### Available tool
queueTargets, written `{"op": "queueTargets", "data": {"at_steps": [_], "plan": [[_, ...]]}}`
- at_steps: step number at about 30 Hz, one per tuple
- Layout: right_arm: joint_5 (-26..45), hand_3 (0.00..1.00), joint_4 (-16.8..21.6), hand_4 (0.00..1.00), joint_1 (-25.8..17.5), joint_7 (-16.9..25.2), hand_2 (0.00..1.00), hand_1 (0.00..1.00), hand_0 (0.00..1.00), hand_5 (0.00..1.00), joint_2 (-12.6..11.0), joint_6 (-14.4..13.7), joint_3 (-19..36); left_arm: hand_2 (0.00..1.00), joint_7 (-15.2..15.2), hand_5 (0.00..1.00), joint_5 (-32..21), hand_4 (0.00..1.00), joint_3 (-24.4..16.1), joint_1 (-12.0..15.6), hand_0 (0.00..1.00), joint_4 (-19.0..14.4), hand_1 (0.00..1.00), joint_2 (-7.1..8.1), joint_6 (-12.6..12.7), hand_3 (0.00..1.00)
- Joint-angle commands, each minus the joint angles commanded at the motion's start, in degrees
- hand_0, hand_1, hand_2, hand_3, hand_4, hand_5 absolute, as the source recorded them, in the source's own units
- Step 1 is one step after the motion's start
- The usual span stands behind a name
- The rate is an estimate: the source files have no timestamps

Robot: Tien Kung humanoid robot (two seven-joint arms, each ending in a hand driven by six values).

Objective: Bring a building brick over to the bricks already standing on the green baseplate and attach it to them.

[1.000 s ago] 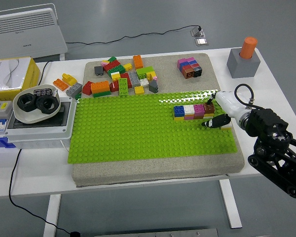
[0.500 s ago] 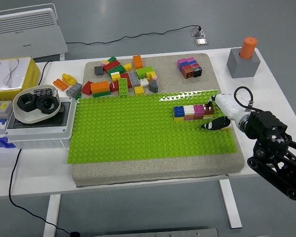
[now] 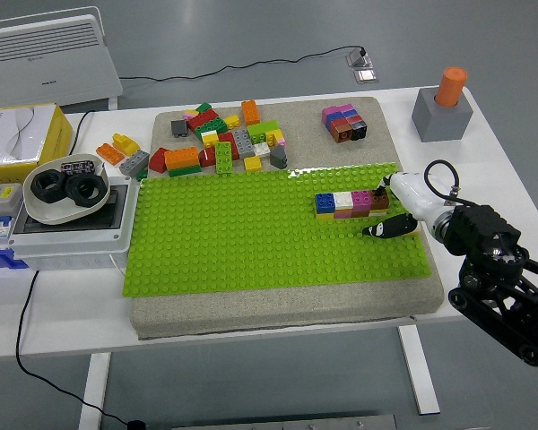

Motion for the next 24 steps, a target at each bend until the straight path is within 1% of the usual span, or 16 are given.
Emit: {"op": "queueTargets", "data": {"at_steps": [13,17,24], "plan": [[0.0,0.633,-0.2,0.968,0.0,0.1,0.845,0.754,0.784,0.475,0.2,-0.3,0.4,0.334,-0.2,0.002,-0.8,0.263,0.2,-0.3,0.730,0.0,0.376,0.03,0.1,0.503],[0.0,0.633,0.0,0.968,-0.1,0.6,0.845,0.754,0.784,0.475,0.1,-1.0,0.7,0.334,-0.3,0.002,-0.8,0.263,0.2,-0.4,0.730,0.0,0.376,-0.02,0.2,0.503],[0.3,0.629,1.0,0.968,-0.5,2.0,0.842,0.748,0.779,0.478,-0.2,-3.2,2.2,0.334,-0.2,0.002,-1.0,0.263,0.5,-0.4,0.729,0.0,0.376,0.03,0.1,0.503]]}}
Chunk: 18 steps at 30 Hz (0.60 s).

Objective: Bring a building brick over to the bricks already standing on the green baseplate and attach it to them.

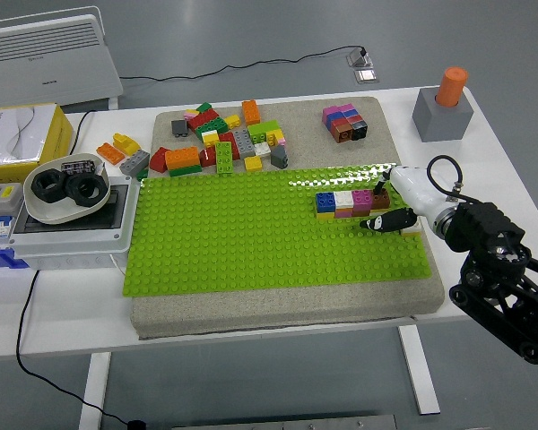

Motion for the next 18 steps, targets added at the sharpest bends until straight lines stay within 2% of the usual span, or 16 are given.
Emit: {"op": "queueTargets", "data": {"at_steps": [12,18], "plan": [[3.4,0.645,0.7,0.967,-1.1,2.5,0.835,0.743,0.773,0.475,-0.6,-2.9,3.1,0.334,0.1,0.002,0.3,0.262,0.0,0.3,0.729,0.0,0.376,-0.10,0.2,0.503],[7.6,0.644,0.8,0.964,-3.3,5.6,0.832,0.742,0.771,0.472,0.2,-7.0,6.3,0.334,-0.2,0.002,-0.2,0.262,0.4,0.1,0.729,0.0,0.376,-0.27,1.0,0.503]]}}
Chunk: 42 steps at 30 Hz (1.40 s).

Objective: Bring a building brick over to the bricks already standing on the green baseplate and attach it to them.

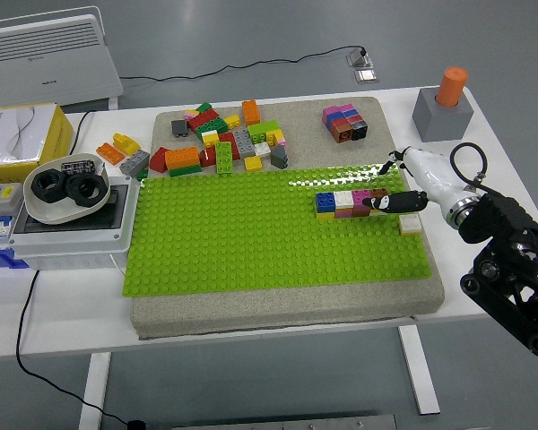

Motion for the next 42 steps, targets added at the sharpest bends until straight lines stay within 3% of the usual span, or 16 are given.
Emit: {"op": "queueTargets", "data": {"at_steps": [12,13,18,19,20,24,29,35,42], "plan": [[16.1,0.653,4.7,0.962,-11.1,13.0,0.807,0.731,0.744,0.479,2.2,-13.0,7.8,0.334,-0.5,0.002,-0.9,0.261,0.5,-0.1,0.725,0.0,0.375,-0.54,1.4,0.502],[18.0,0.649,4.6,0.945,-11.8,14.3,0.756,0.668,0.690,0.467,2.3,-14.2,7.7,0.333,-0.6,0.002,-1.1,0.260,0.5,-0.1,0.724,0.0,0.375,-0.55,1.5,0.500],[28.5,0.649,3.0,0.945,-14.1,21.7,0.756,0.668,0.690,0.467,3.4,-19.9,7.5,0.333,-0.8,0.002,-0.9,0.260,0.1,-0.1,0.724,0.0,0.375,-0.72,1.6,0.500],[30.4,0.636,2.6,0.929,-14.3,23.0,0.695,0.625,0.649,0.471,3.7,-20.5,7.7,0.333,-0.7,0.002,-0.7,0.256,0.1,-0.1,0.723,0.0,0.373,-0.77,1.5,0.499],[33.0,0.636,2.1,0.929,-14.6,24.6,0.695,0.625,0.649,0.471,4.1,-21.0,7.9,0.333,-0.6,0.002,-0.5,0.256,0.2,0.0,0.723,0.0,0.373,-0.77,1.4,0.499],[39.1,0.636,2.1,0.929,-14.5,28.3,0.695,0.625,0.649,0.471,4.5,-21.8,8.3,0.333,-0.4,0.002,0.1,0.256,0.6,0.1,0.723,0.0,0.373,-0.57,1.2,0.499],[45.4,0.630,1.8,0.910,-13.5,29.7,0.683,0.608,0.641,0.476,4.6,-22.0,8.7,0.334,-0.7,0.002,0.9,0.260,-0.8,-0.2,0.723,0.0,0.374,-0.43,1.4,0.501],[47.2,0.629,1.7,0.905,-13.8,29.8,0.675,0.595,0.641,0.475,4.8,-22.1,9.2,0.334,-1.4,0.002,-1.7,0.263,0.3,-0.3,0.722,0.0,0.372,-0.23,1.7,0.506],[45.9,0.629,1.6,0.900,-14.0,29.1,0.675,0.592,0.637,0.468,4.7,-22.2,10.1,0.334,-1.0,0.002,-0.9,0.259,0.6,-0.4,0.721,0.0,0.371,-0.11,1.3,0.503]]}}
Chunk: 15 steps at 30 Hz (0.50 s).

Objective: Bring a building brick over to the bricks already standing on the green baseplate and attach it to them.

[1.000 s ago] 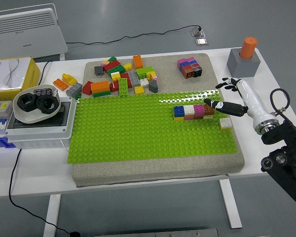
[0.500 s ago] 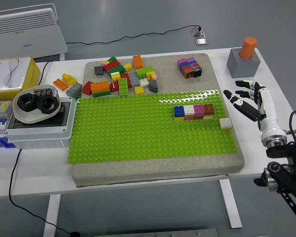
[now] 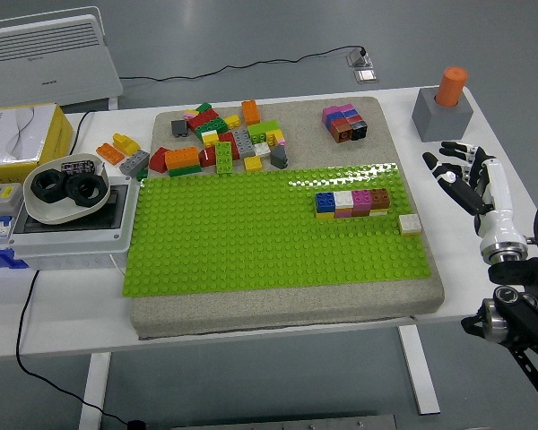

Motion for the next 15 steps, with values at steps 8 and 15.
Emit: {"op": "queueTargets", "data": {"at_steps": [8,15], "plan": [[-1.1,0.624,-0.5,0.873,-0.2,-0.8,0.672,0.590,0.636,0.440,0.0,-0.3,-0.3,0.335,0.9,0.002,2.1,0.264,-0.5,0.0,0.722,0.0,0.369,0.09,-0.6,0.506],[0.1,0.623,-2.3,0.864,0.3,-0.4,0.670,0.584,0.635,0.436,0.3,-0.3,-0.6,0.334,1.4,0.002,3.2,0.259,-0.4,-0.3,0.722,0.0,0.369,-0.02,-0.4,0.503]]}}
